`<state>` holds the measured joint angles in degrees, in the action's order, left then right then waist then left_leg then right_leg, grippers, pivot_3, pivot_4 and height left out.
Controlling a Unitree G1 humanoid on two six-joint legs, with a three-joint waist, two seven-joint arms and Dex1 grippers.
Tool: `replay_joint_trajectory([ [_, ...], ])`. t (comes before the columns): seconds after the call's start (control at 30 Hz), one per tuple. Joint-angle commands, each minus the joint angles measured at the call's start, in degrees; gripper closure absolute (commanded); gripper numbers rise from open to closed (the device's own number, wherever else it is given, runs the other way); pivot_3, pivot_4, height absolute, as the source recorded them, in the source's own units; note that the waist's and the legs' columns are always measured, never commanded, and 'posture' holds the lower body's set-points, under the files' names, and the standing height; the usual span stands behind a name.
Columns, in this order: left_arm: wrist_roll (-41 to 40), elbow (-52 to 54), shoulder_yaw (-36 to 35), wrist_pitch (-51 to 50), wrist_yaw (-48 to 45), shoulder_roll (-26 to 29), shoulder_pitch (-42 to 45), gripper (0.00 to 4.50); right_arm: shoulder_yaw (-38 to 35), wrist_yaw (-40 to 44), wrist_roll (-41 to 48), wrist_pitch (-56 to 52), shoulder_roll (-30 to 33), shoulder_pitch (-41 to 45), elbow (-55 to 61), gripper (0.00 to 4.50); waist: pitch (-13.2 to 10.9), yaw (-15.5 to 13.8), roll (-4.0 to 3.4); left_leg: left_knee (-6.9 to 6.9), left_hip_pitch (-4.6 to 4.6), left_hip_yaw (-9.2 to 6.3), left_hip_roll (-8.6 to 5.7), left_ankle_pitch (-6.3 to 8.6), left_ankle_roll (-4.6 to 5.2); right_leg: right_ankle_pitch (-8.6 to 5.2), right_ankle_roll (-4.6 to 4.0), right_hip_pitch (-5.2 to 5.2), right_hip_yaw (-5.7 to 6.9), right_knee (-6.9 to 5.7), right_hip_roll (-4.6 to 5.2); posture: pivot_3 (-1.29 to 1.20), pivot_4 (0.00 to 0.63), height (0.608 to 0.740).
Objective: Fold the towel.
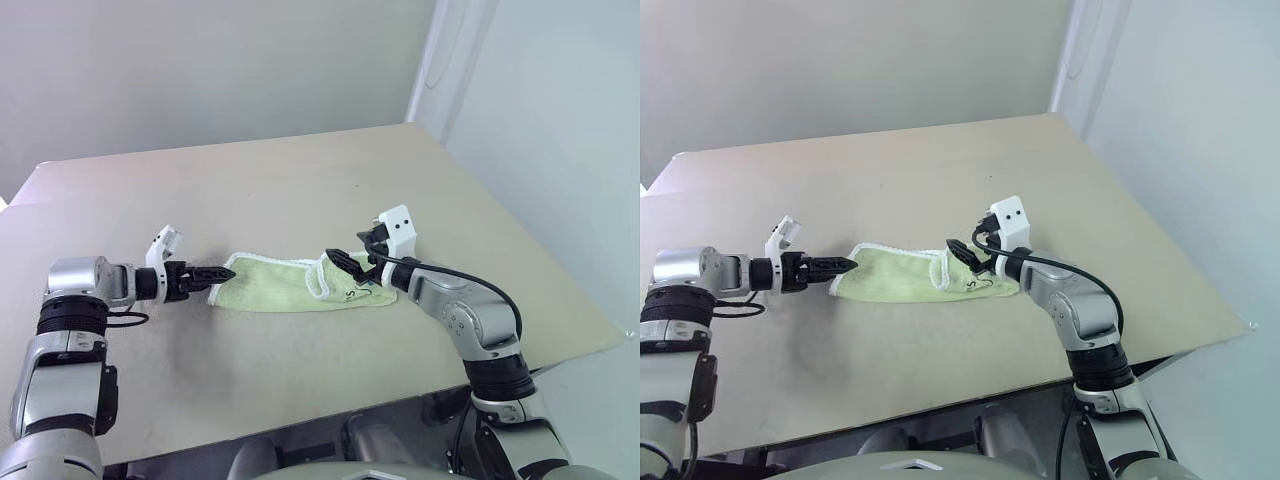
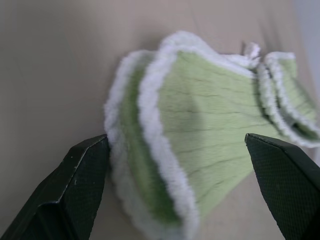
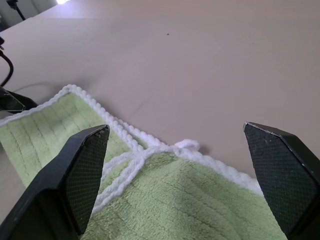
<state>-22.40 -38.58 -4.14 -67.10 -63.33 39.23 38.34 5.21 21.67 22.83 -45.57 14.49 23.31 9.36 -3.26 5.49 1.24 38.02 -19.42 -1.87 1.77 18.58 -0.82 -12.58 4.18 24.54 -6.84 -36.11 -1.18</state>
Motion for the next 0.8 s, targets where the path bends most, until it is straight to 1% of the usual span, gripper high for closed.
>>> replay_joint_trajectory([
  [0.03, -3.49, 2.38, 0.75, -4.93, -0.77, -3.05, -0.23, 0.00, -1.41, -0.30, 0.74, 0.01, -0.63, 1.60, 2.89, 0.02, 0.00, -0.06, 0.00, 0.00, -0.01, 0.00, 0.00, 0.00, 0.00, 0.00, 0.00, 0.00, 0.00, 0.00, 0.01, 0.00, 0.000, 0.740],
  [0.27, -4.93, 3.83, -0.45, -5.76, 0.45, -3.05, -0.61, 0.00, -1.21, -0.71, 0.32, -0.14, -0.62, 0.68, 3.57, 0.02, 0.00, 0.19, -0.01, 0.00, 0.03, -0.02, -0.01, 0.00, 0.00, -0.01, 0.01, -0.01, 0.00, -0.01, 0.01, 0.00, 0.000, 0.740],
  [0.3, -5.03, 3.84, -0.56, -5.58, 0.49, -2.88, -0.67, 0.37, -1.20, -0.78, 0.28, -0.11, -0.58, 0.50, 3.70, 0.00, -0.01, 0.22, -0.01, 0.00, 0.03, -0.02, -0.01, 0.00, 0.00, -0.01, 0.01, -0.01, 0.00, -0.01, 0.01, 0.00, 0.000, 0.740],
  [0.33, -5.13, 3.86, -0.62, -5.45, 0.52, -2.75, -0.71, 0.59, -1.19, -0.83, 0.26, -0.08, -0.57, 0.39, 3.78, 0.00, -0.01, 0.25, -0.01, 0.00, 0.02, -0.02, -0.01, 0.00, 0.00, -0.01, 0.01, -0.01, 0.00, -0.01, 0.01, 0.00, 0.000, 0.740],
  [0.4, -5.41, 3.96, -0.58, -5.37, 0.57, -2.60, -0.79, 1.20, -1.19, -0.89, 0.26, -0.07, -0.56, 0.30, 3.84, 0.00, -0.01, 0.31, -0.01, 0.00, 0.02, -0.02, -0.01, 0.00, 0.00, -0.01, 0.01, -0.01, 0.00, 0.00, 0.01, 0.00, 0.000, 0.740],
  [0.5, -5.74, 4.01, -0.50, -5.37, 0.78, -2.52, -0.83, 2.33, -1.17, -0.95, 0.31, -0.06, -0.53, 0.30, 3.86, 0.00, -0.01, 0.41, -0.01, 0.00, 0.02, -0.02, -0.01, 0.00, 0.00, -0.01, 0.01, 0.00, 0.00, -0.01, 0.01, 0.00, 0.000, 0.740],
  [0.53, -6.00, 4.25, -0.90, -5.26, 0.71, -2.06, -0.74, 2.64, -1.19, -0.98, 0.25, -0.06, -0.45, 0.31, 3.78, 0.00, -0.01, 0.43, -0.01, -0.01, 0.02, -0.02, -0.01, 0.00, 0.00, -0.01, 0.01, 0.00, 0.00, -0.01, 0.00, 0.00, 0.000, 0.740],
  [0.67, -6.78, 4.57, -1.78, -5.08, 0.50, -0.59, -0.54, 4.16, -1.44, -1.19, 0.16, -0.03, -0.37, 0.42, 3.45, 0.00, -0.01, 0.68, -0.01, 0.00, 0.02, -0.02, 0.00, 0.00, 0.00, 0.00, 0.01, 0.01, 0.00, -0.02, 0.00, 0.00, 0.000, 0.740],
  [0.7, -6.93, 4.57, -1.71, -5.02, 0.56, -0.46, -0.56, 4.46, -1.47, -1.20, 0.18, -0.04, -0.37, 0.42, 3.44, 0.00, -0.02, 0.70, -0.01, -0.01, 0.02, -0.02, 0.00, 0.00, 0.00, 0.00, 0.01, 0.01, 0.00, -0.02, 0.00, 0.00, 0.000, 0.740],
  [0.8, -7.05, 5.24, -1.60, -4.56, 0.22, 1.21, -1.03, 4.46, -1.89, -1.06, 0.40, -0.04, -0.16, 0.23, 3.45, 0.00, -0.02, 0.73, -0.01, -0.01, 0.01, -0.03, 0.00, 0.00, 0.00, 0.00, 0.01, 0.02, 0.00, -0.01, 0.00, 0.00, 0.000, 0.740],
])
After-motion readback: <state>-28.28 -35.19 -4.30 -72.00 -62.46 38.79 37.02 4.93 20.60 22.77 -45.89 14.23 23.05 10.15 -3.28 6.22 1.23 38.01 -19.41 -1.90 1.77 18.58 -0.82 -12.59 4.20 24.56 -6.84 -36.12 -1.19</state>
